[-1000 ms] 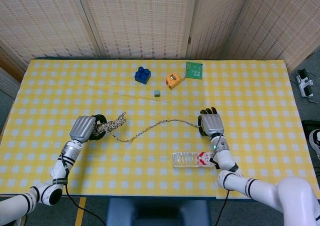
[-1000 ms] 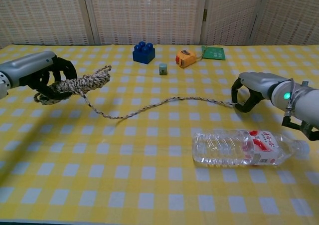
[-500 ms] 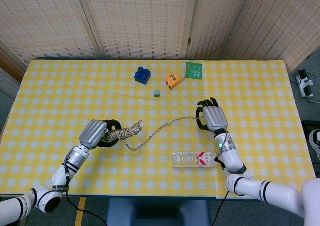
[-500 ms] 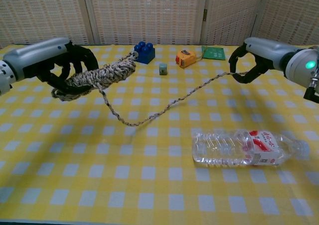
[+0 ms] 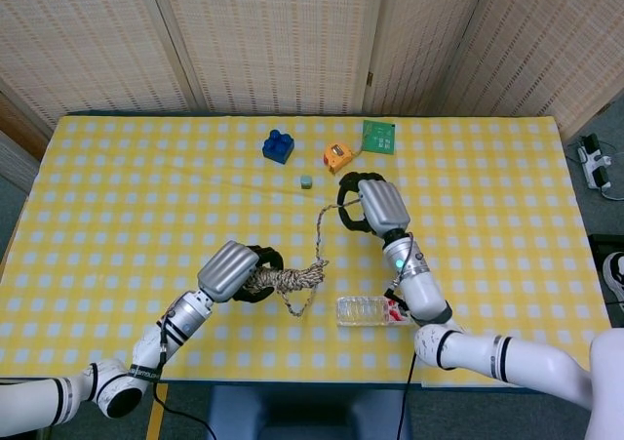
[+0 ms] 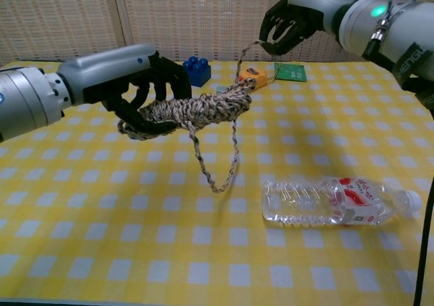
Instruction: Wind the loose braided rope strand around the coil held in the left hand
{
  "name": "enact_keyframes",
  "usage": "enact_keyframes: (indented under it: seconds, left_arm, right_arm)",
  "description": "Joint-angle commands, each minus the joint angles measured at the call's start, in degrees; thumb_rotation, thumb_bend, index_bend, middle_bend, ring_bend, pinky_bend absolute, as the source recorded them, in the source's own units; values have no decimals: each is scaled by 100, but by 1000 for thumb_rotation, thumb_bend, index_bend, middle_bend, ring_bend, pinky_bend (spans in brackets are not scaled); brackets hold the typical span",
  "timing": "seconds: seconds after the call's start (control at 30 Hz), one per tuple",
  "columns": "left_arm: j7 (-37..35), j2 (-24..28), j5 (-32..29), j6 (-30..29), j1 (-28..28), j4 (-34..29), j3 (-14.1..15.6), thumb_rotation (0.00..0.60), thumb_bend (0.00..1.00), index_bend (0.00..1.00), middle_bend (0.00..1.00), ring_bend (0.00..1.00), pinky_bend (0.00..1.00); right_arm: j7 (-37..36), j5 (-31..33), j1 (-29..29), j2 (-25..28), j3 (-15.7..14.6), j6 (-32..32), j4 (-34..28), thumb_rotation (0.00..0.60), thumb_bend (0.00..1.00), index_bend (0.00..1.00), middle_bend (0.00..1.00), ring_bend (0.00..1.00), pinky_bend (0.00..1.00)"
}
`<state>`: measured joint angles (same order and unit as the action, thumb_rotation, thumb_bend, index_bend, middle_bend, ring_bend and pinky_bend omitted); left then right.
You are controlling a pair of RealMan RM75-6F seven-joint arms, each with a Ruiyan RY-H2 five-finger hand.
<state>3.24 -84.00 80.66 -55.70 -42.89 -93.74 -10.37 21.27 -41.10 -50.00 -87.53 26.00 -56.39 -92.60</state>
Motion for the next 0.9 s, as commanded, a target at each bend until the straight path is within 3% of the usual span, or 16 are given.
enact_keyframes:
  seconds: [0.03,0.27,0.53,0.73,0.9]
  left_arm:
    - [563,-161,-357,147,-220,-192,-161,600,587,689,676,646,734]
    - [1640,-538,-1380,207,-511,-203,-375,600,587,689,676,646,734]
    - [2396,-957,-2863,-166,-676,-110,-664,600,587,690,685,655,734]
    - [2116,-994,-3142,-338,-594,-75,-768,600,587,691,688,659,734]
    - [2097,-1049,-3212,-538,-553,23,-758,600,587,691,688,659,734]
  right_arm:
    - [65,216,-229,-70,149,-56,-261,600,529,621,344,285,231]
    - [-12,371,-479,-109,309,-211,-840,600,550,621,362,321,295]
    - [-404,40,-271,107,243,-491,-1506,600,552,621,374,323,333]
    - [-592,-249,-64,223,159,-855,-1641,600,568,621,375,324,335]
    - [-1072,-291,28,403,206,-542,-1800,600,575,621,376,325,335]
